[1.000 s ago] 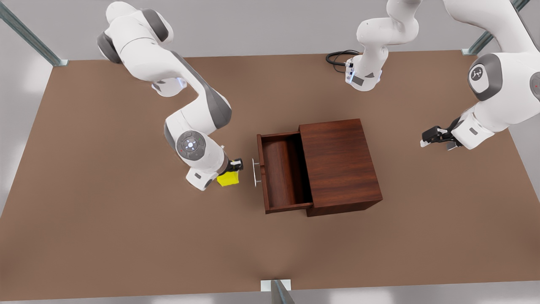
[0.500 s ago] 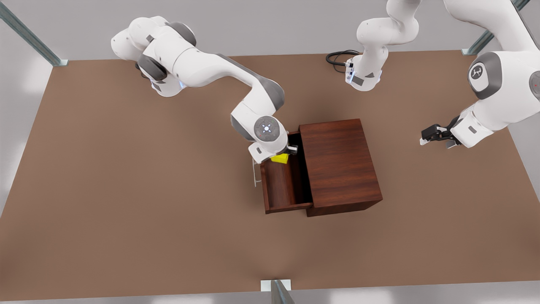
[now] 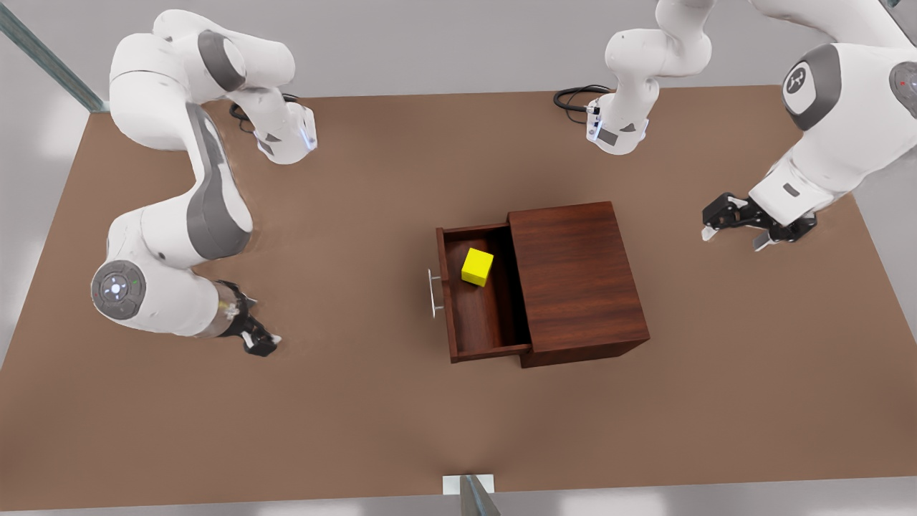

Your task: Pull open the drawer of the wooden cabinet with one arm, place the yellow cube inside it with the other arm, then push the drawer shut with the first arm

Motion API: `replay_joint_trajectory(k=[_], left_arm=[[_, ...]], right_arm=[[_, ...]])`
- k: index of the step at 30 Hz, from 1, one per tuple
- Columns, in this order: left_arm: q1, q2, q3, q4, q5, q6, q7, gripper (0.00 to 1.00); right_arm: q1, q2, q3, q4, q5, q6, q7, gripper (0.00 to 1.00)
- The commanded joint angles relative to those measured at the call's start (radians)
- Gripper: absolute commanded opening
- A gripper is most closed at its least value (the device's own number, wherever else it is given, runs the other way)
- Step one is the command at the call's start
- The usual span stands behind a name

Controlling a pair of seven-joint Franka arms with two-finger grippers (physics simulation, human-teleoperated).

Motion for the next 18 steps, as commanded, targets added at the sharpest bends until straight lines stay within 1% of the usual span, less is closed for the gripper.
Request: replay_joint_trajectory(k=[1,2,3,4,6,7,8,9,10,11,13,17,18], left_arm=[[-0.229,0.032,-0.003,0.076,0.034,-0.054,-0.641,1.0],[-0.33,0.088,-0.002,0.172,0.057,-0.106,-0.782,1.0],[-0.407,0.167,0.0,0.295,0.059,-0.135,-0.955,1.0],[-0.479,0.277,0.003,0.419,0.065,-0.111,-1.167,1.0],[-0.6,0.374,0.006,0.442,0.077,0.049,-1.491,1.0],[-0.666,0.443,0.007,0.467,0.111,0.099,-1.579,1.0],[-0.717,0.524,0.007,0.527,0.162,0.127,-1.649,1.0],[-0.749,0.573,0.009,0.536,0.203,0.194,-1.697,1.0],[-0.76,0.598,0.01,0.536,0.205,0.273,-1.698,1.0],[-0.794,0.644,0.01,0.539,0.269,0.319,-1.7,1.0],[-0.829,0.741,0.01,0.616,0.309,0.359,-1.698,1.0],[-0.85,0.814,0.013,0.616,0.32,0.458,-1.698,1.0],[-0.85,0.833,0.033,0.614,0.34,0.475,-1.694,1.0]], right_arm=[[-0.106,-0.082,0.002,-0.119,-0.064,-0.097,-0.962,1.0],[-0.148,-0.2,0.002,-0.301,-0.075,0.019,-1.049,1.0],[-0.166,-0.31,0.002,-0.488,-0.075,0.15,-1.061,1.0],[-0.169,-0.354,0.004,-0.563,-0.075,0.187,-1.052,1.0],[-0.162,-0.343,0.004,-0.558,-0.077,0.156,-1.041,1.0],[-0.166,-0.332,0.002,-0.553,-0.077,0.15,-1.032,1.0],[-0.168,-0.331,0.002,-0.547,-0.075,0.15,-1.03,1.0],[-0.166,-0.329,0.004,-0.541,-0.075,0.15,-1.027,1.0],[-0.162,-0.323,0.004,-0.54,-0.077,0.149,-1.02,1.0],[-0.162,-0.322,0.004,-0.535,-0.077,0.149,-1.02,1.0],[-0.165,-0.315,0.002,-0.532,-0.077,0.143,-1.021,1.0],[-0.162,-0.306,0.004,-0.514,-0.078,0.123,-1.02,1.0],[-0.162,-0.305,0.004,-0.514,-0.078,0.121,-1.02,1.0]])
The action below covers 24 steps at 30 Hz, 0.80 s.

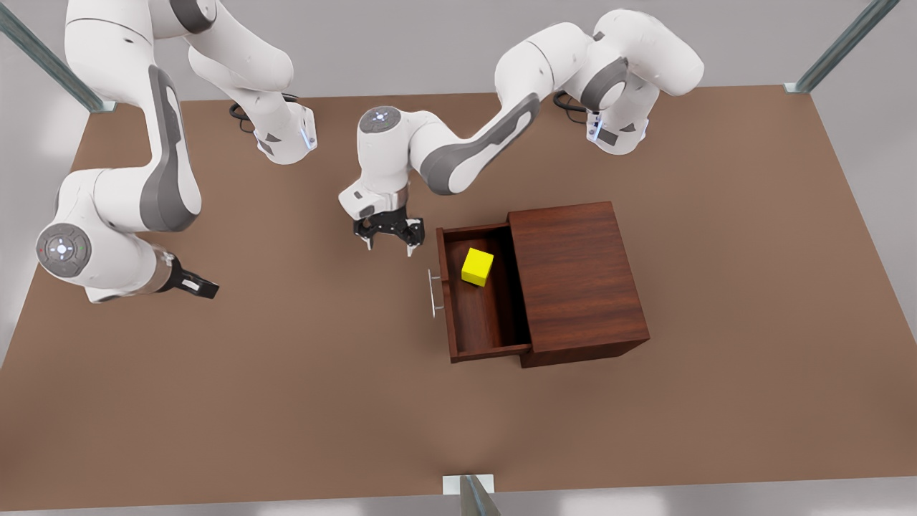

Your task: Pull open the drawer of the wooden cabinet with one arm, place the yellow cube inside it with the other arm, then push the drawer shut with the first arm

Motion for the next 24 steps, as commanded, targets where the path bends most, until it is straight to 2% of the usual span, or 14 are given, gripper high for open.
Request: replay_joint_trajectory(k=[1,13,24], left_arm=[[0.0,0.02,0.02,0.001,0.037,0.154,-0.698,1.0],[0.029,0.14,0.064,0.001,0.037,0.269,-0.602,1.0],[0.028,0.154,0.115,-0.008,0.038,0.252,-0.599,1.0]], right_arm=[[0.0,0.001,0.0,0.002,-0.002,-0.005,-0.373,1.0],[0.002,0.01,0.002,0.002,0.001,-0.005,-0.371,1.0],[0.002,0.01,0.002,0.002,-0.001,-0.005,-0.371,1.0]])
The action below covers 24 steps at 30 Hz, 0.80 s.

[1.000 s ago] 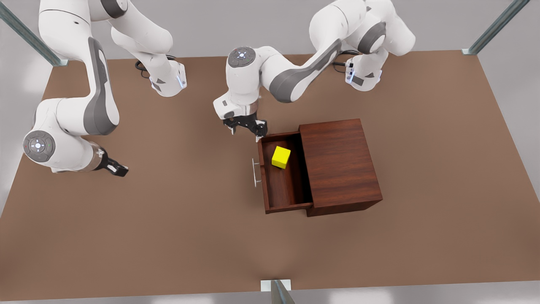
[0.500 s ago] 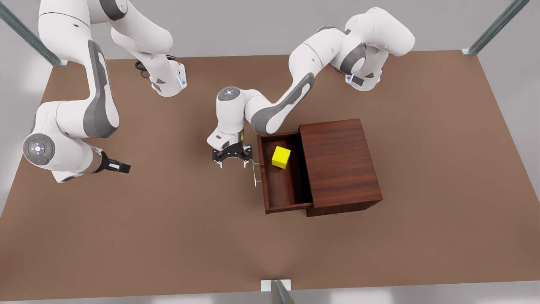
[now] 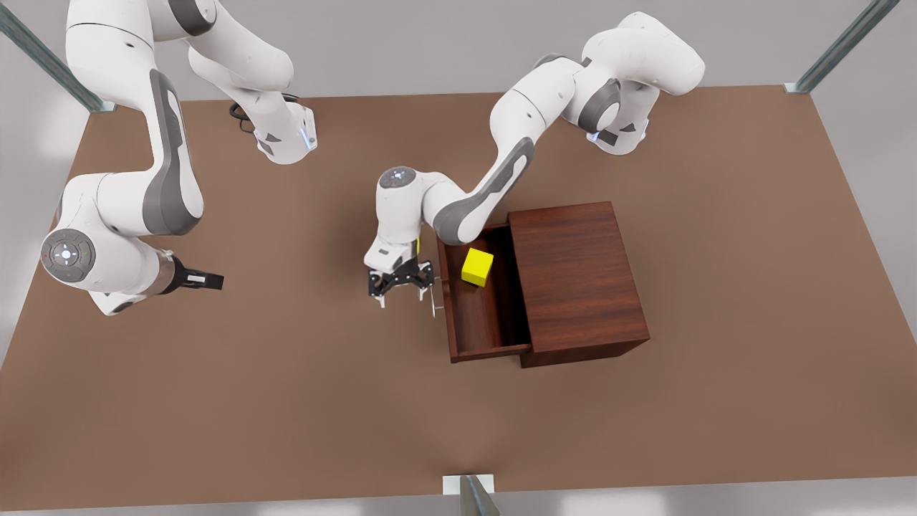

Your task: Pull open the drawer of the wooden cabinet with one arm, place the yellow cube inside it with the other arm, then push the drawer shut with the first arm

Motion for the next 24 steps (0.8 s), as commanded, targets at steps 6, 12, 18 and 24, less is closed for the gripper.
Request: replay_joint_trajectory(k=[6,12,18,24], left_arm=[[0.0,0.013,0.017,-0.006,0.026,-0.027,-0.138,1.0],[-0.023,0.009,0.022,-0.008,0.052,-0.217,-0.127,1.0],[-0.058,-0.031,0.021,-0.005,0.052,-0.44,-0.03,1.0],[-0.055,-0.026,0.034,-0.005,0.054,-0.435,0.004,1.0]], right_arm=[[0.0,-0.001,0.0,0.0,0.0,0.0,-0.098,1.0],[0.0,-0.001,0.0,0.0,-0.001,0.0,-0.099,1.0],[0.0,-0.001,0.0,0.002,-0.001,0.0,-0.099,1.0],[0.0,-0.001,0.0,0.0,-0.001,0.0,-0.098,1.0]])
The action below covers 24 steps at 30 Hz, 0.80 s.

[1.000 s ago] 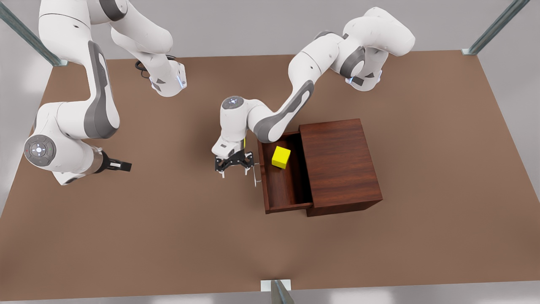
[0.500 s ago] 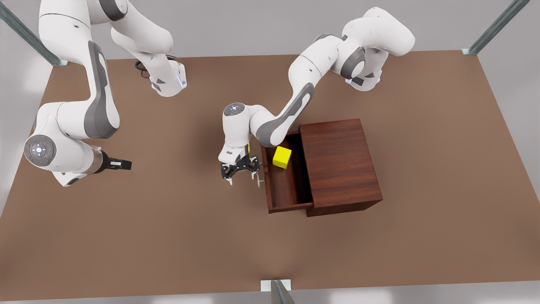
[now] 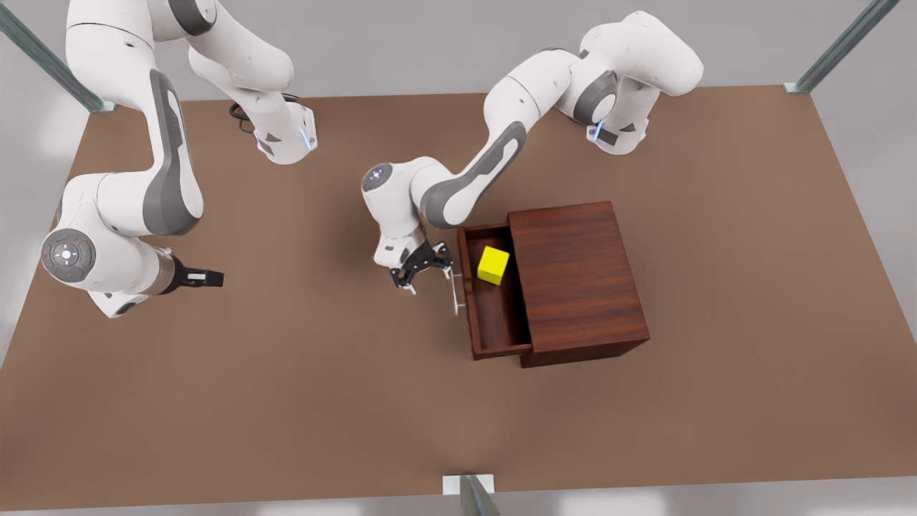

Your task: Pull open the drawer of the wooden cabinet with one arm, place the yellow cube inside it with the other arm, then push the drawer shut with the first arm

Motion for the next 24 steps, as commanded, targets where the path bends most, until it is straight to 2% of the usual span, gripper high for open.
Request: replay_joint_trajectory(k=[1,24], left_arm=[[0.01,-0.002,0.004,0.001,0.001,-0.039,0.059,1.0],[0.122,-0.019,0.015,-0.002,0.001,-0.049,0.234,1.0]], right_arm=[[0.0,-0.001,0.0,0.0,0.001,0.0,-0.025,1.0],[0.0,0.0,0.0,0.002,-0.001,0.0,-0.029,1.0]])
